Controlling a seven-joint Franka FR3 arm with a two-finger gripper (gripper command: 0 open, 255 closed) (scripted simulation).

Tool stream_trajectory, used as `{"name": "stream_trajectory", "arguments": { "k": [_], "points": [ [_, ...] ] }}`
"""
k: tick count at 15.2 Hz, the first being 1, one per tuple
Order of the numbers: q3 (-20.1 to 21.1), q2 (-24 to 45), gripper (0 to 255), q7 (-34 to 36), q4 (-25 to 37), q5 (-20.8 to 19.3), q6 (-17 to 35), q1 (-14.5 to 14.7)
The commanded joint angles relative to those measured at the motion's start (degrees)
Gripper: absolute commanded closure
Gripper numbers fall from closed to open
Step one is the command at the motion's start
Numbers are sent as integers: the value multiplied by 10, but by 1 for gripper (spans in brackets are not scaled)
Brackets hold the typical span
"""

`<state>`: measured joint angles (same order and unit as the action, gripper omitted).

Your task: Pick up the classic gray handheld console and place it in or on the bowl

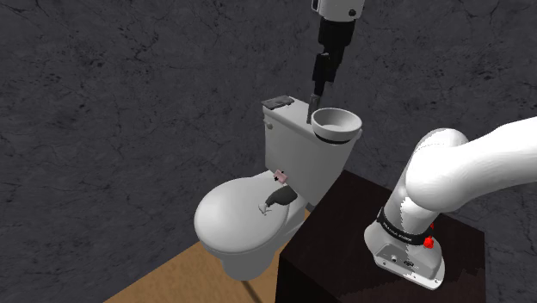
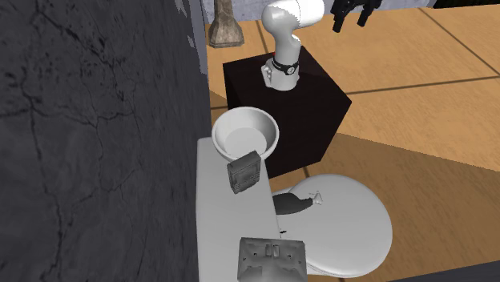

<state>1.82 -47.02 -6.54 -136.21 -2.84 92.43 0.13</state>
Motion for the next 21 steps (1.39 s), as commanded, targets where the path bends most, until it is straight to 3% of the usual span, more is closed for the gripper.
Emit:
{"name": "stream_trajectory", "arguments": {
  "k": [1, 11, 21],
  "points": [
    [0, 0, 0, 0, 0, 0, 0, 0],
    [-26, 191, 0, 112, 60, -11, 118, -77],
    [-70, 370, 0, 210, 156, -10, 190, -138]
  ]
}}
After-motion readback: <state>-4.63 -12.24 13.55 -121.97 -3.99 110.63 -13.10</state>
